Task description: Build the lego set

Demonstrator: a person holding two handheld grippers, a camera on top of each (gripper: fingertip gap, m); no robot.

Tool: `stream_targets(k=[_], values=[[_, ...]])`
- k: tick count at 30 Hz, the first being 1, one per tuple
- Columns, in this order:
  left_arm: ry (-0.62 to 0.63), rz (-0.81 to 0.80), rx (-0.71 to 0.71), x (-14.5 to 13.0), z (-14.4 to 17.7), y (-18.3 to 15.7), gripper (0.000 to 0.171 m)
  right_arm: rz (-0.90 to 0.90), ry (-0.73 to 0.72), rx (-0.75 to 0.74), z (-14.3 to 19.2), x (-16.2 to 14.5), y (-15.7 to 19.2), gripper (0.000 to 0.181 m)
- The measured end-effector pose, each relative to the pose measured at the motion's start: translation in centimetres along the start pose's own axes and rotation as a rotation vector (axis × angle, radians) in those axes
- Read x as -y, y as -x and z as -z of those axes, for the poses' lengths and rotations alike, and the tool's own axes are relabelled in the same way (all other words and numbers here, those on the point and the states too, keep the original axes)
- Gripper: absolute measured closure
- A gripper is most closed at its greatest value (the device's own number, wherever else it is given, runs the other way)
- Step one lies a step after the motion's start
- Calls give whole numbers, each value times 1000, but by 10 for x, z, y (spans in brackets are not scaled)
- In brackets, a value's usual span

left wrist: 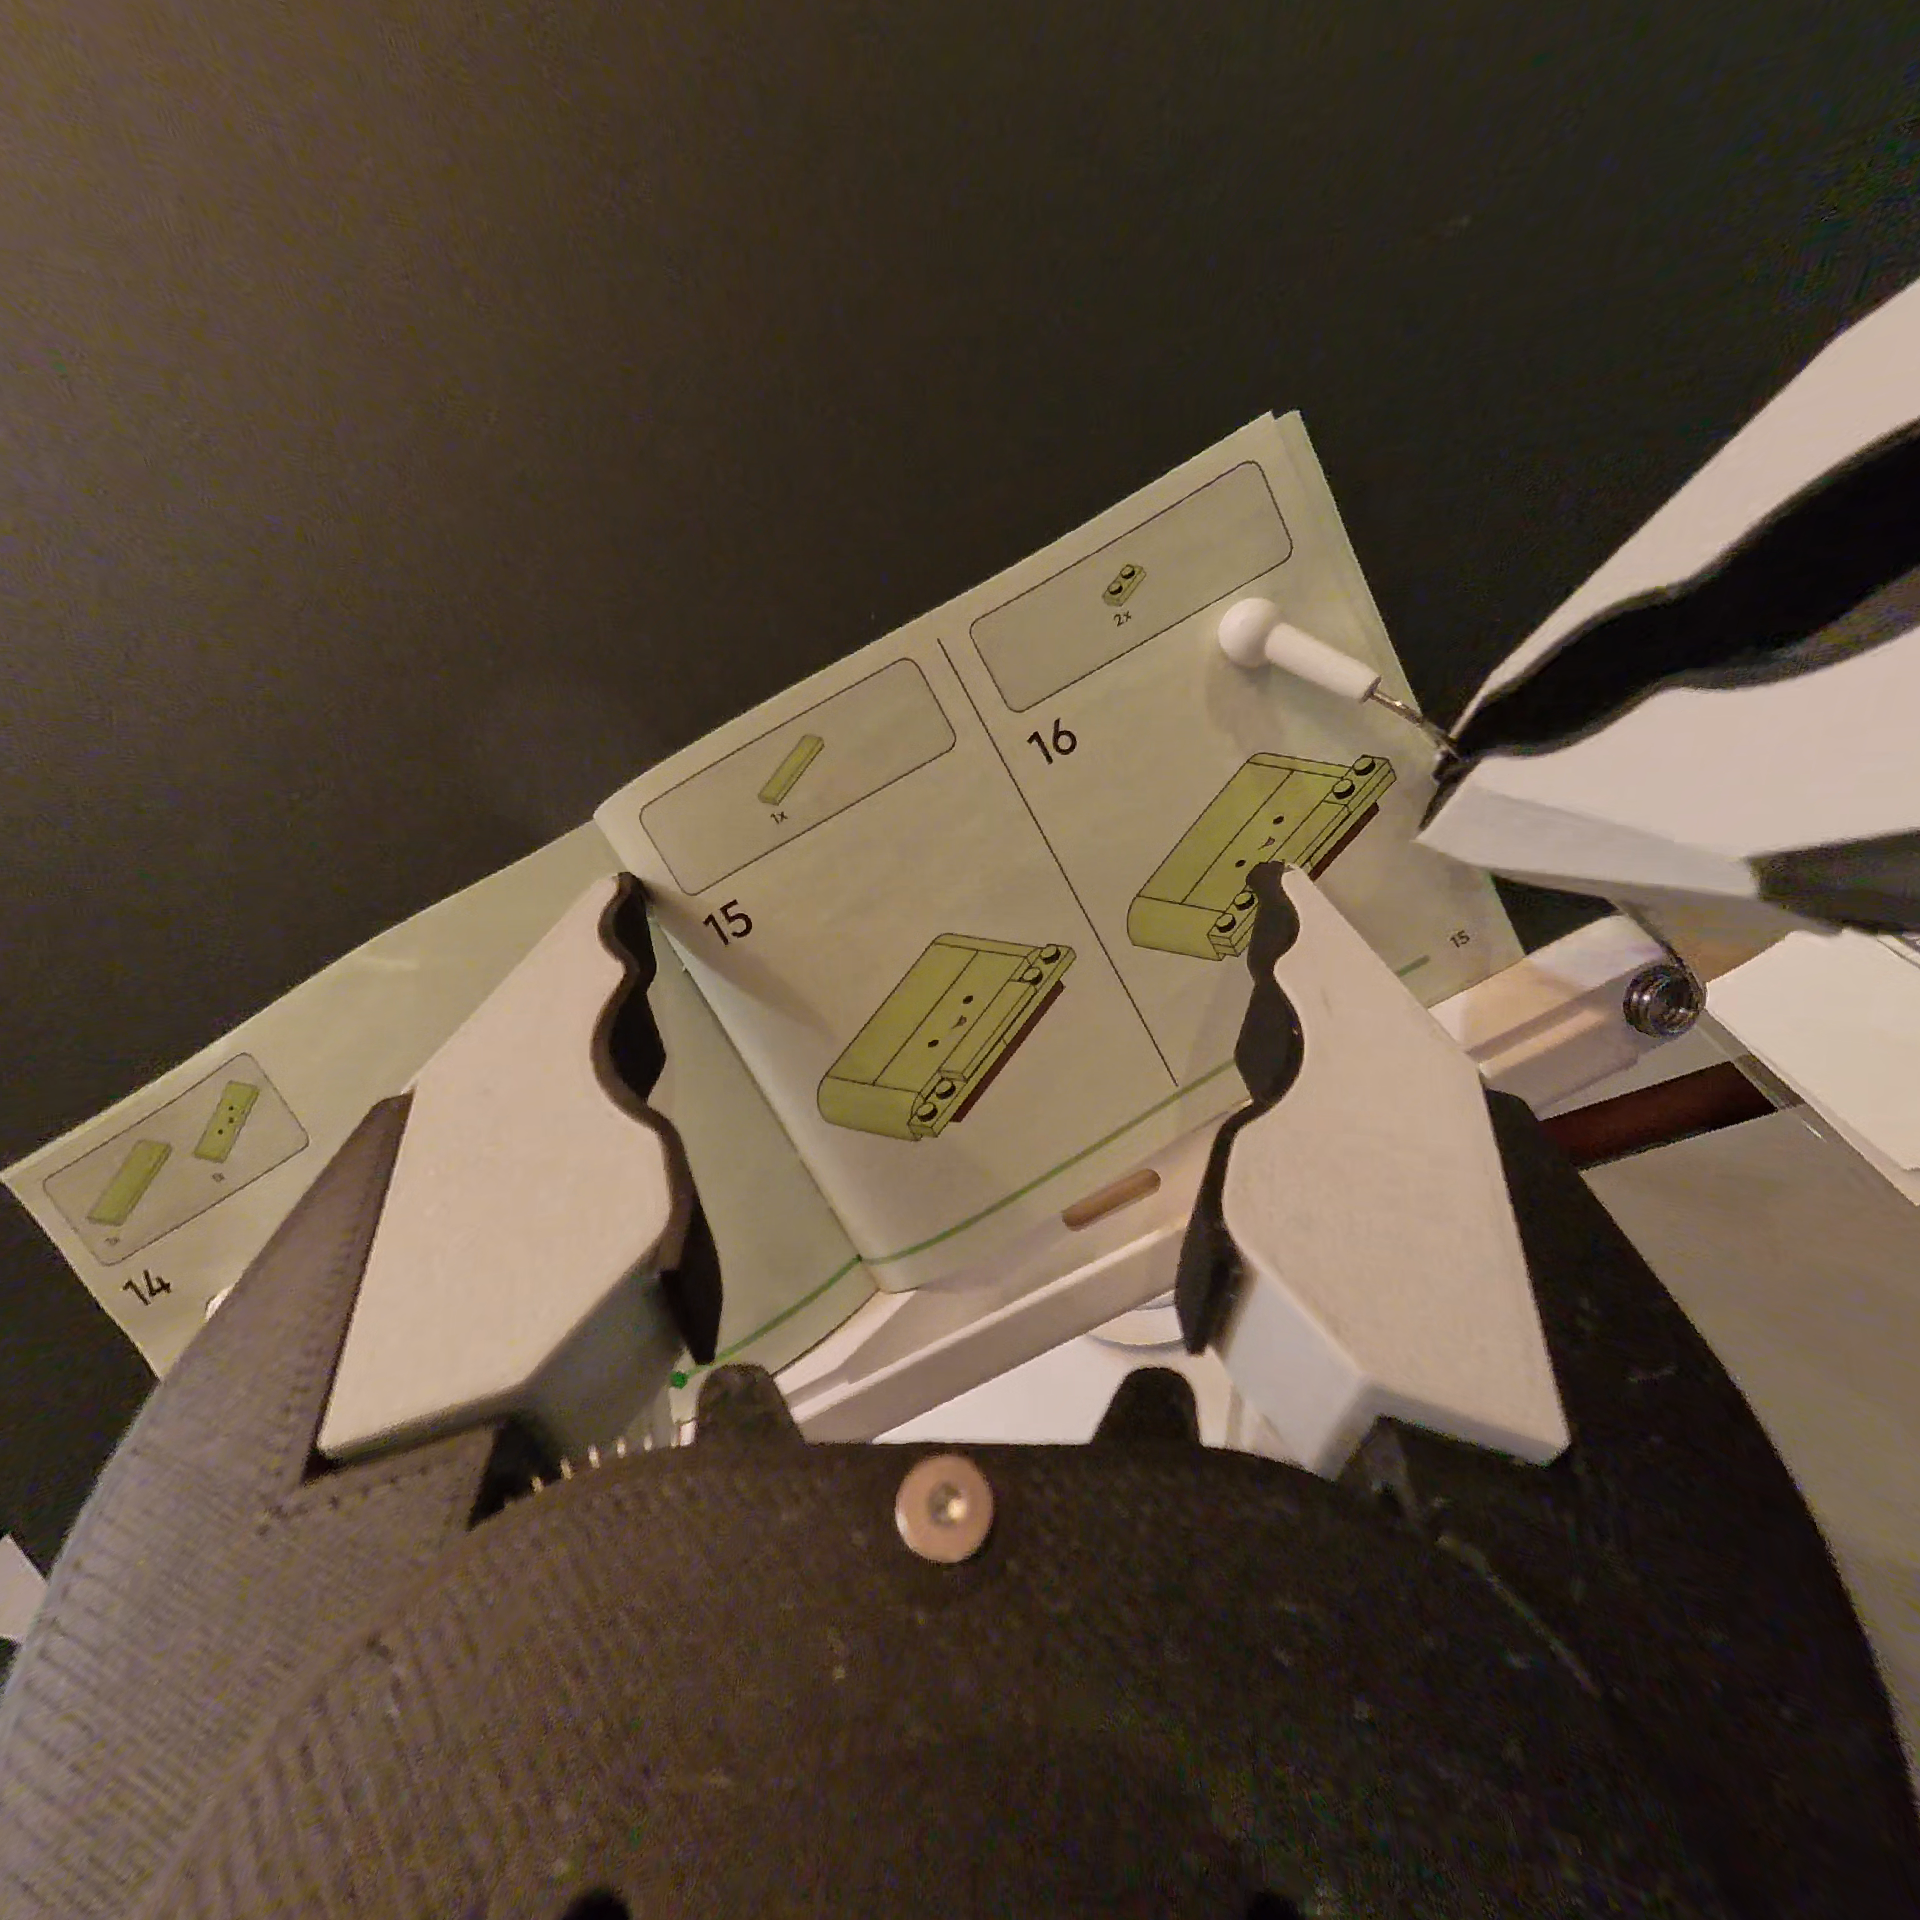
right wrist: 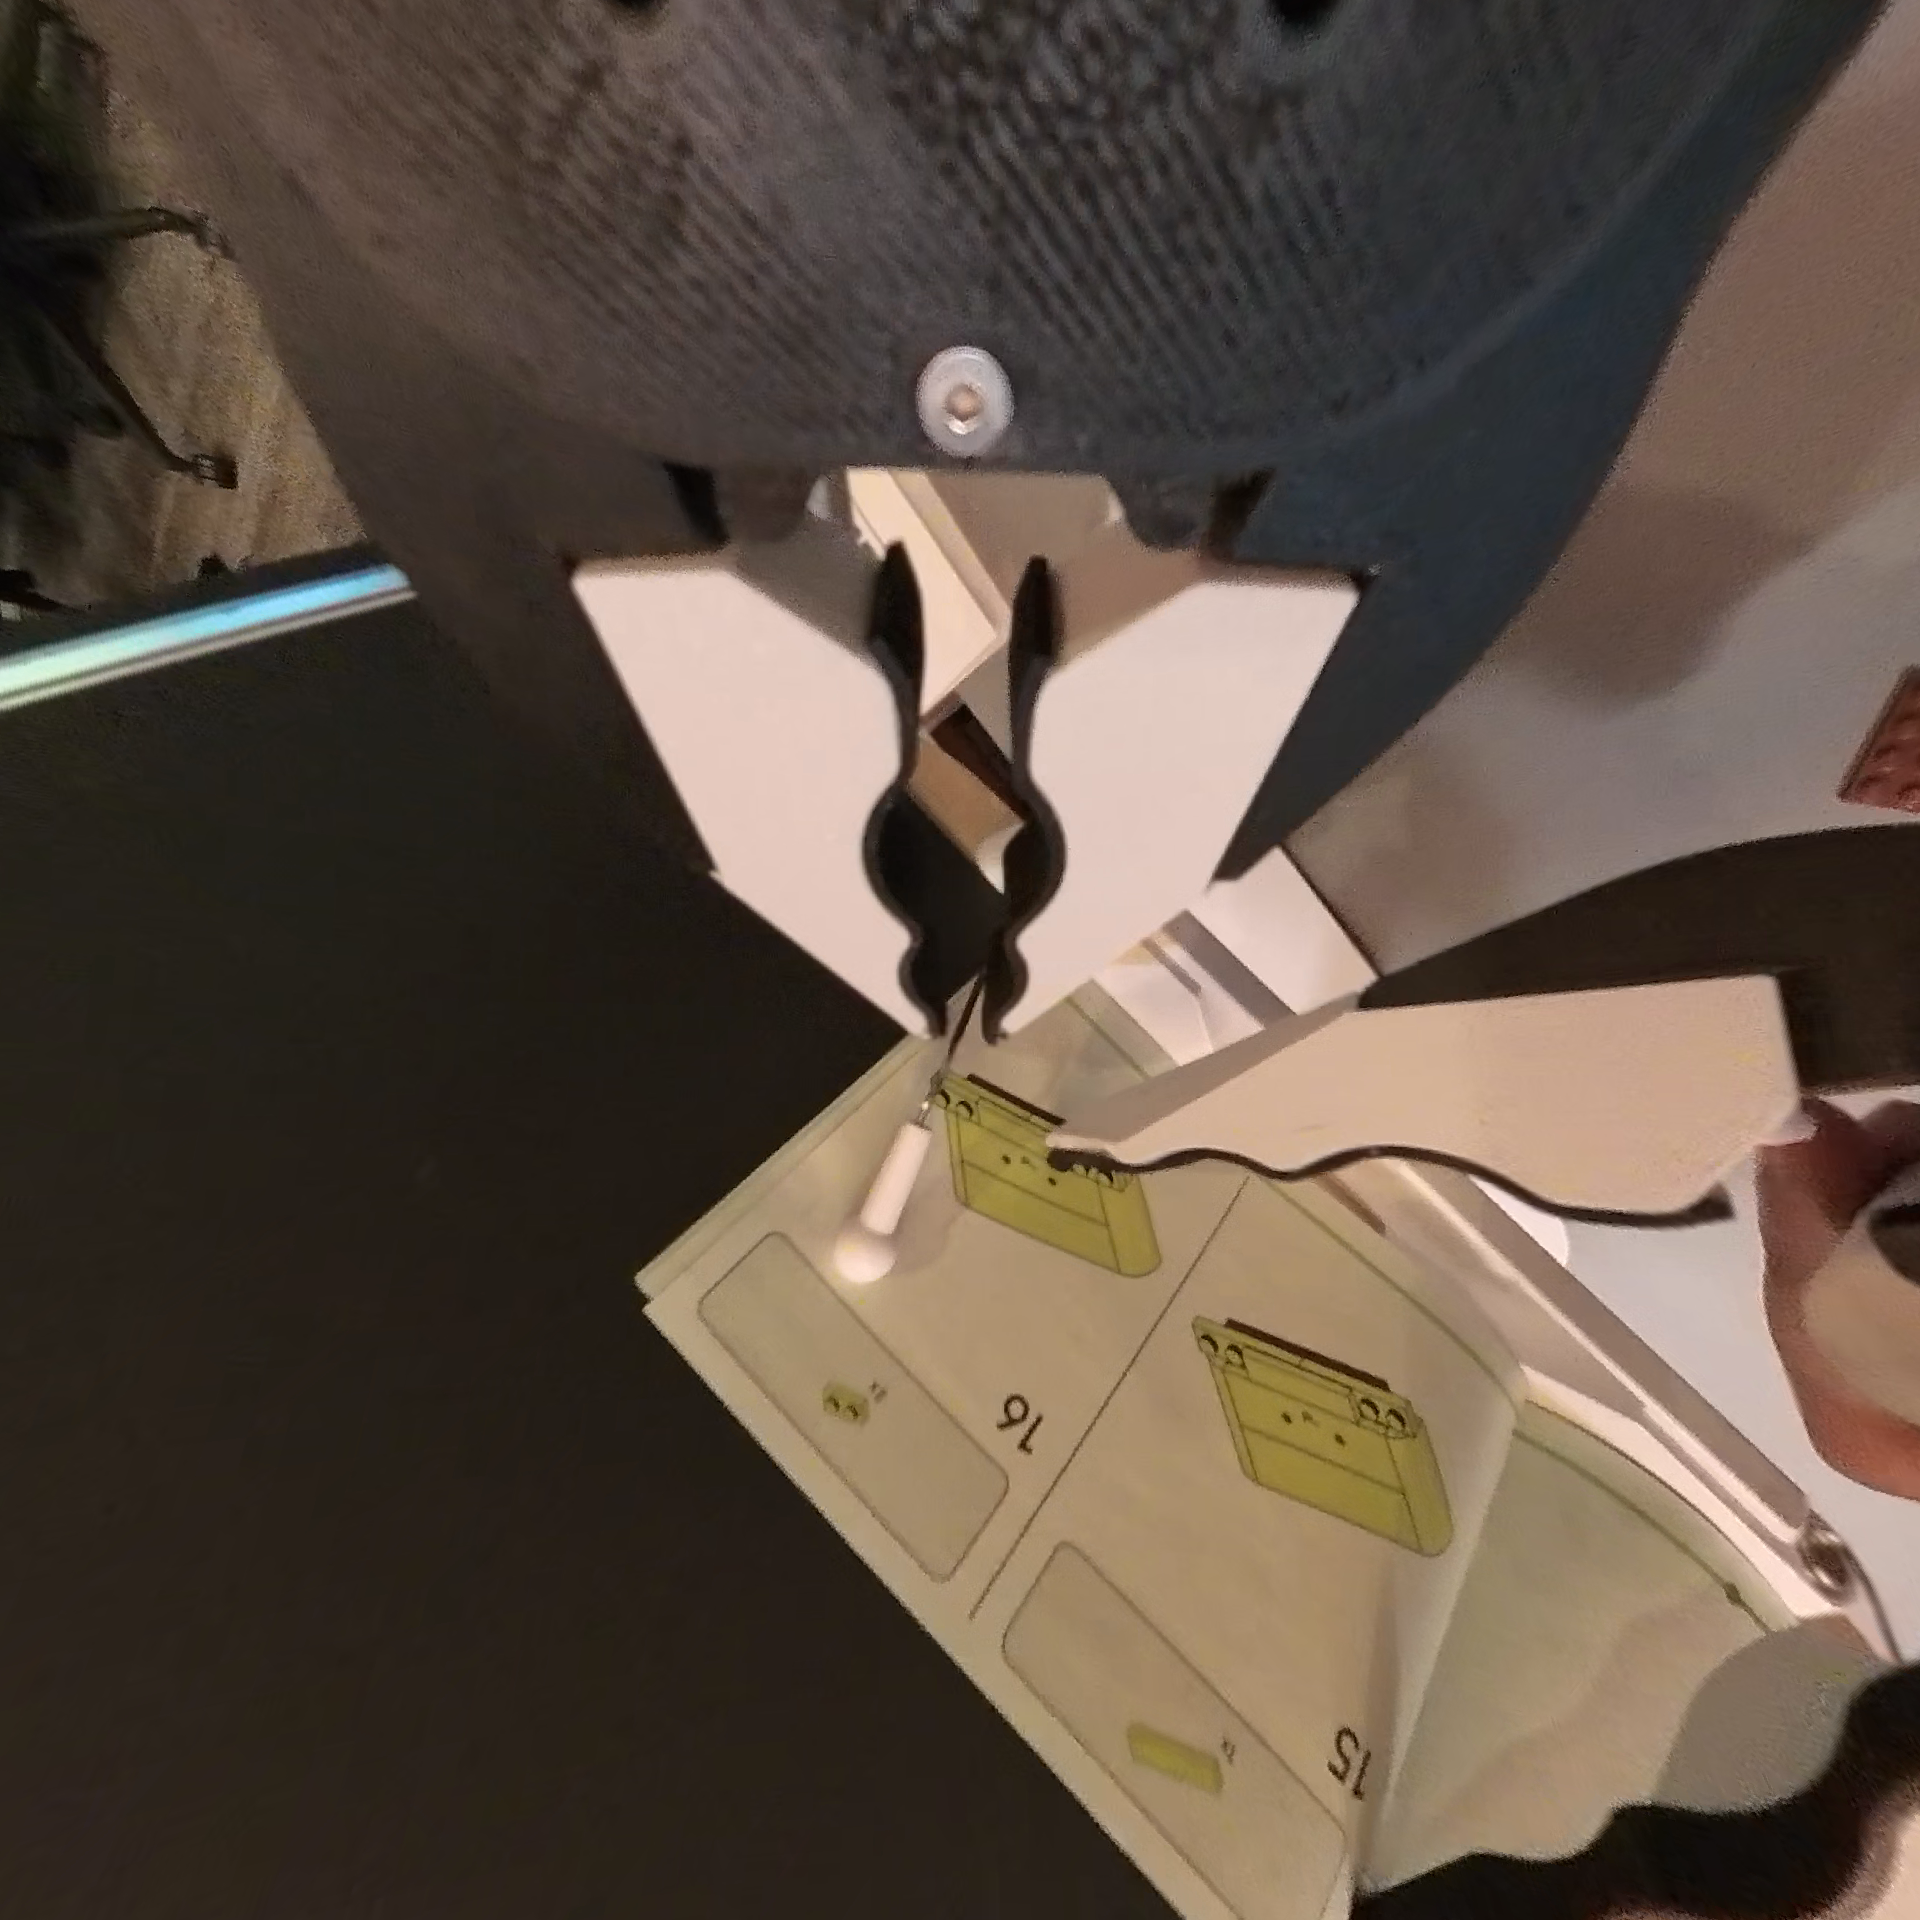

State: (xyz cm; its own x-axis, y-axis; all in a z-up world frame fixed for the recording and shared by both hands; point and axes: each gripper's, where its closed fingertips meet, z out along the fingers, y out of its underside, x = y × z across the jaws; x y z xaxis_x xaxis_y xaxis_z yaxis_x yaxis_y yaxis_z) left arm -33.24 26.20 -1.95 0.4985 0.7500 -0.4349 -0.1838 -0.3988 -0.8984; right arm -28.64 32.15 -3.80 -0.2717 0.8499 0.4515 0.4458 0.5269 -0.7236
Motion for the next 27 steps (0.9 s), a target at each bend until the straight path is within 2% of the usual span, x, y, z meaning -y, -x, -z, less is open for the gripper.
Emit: stream_targets(k=[7,13,21,27], values=[[-18,-2,-4,-1,2,4,67,-76,10,55,2,-4,2,181],[-20,20,-6,0,6,13,87,-136,-29,89,5,-4,3,181],[-38,45,-78,1,9,12,82,-16,-48,72,7,-1,10,181],[-50,64,-107,1,12,12,80,6,-40,79,6,-1,11,181]])
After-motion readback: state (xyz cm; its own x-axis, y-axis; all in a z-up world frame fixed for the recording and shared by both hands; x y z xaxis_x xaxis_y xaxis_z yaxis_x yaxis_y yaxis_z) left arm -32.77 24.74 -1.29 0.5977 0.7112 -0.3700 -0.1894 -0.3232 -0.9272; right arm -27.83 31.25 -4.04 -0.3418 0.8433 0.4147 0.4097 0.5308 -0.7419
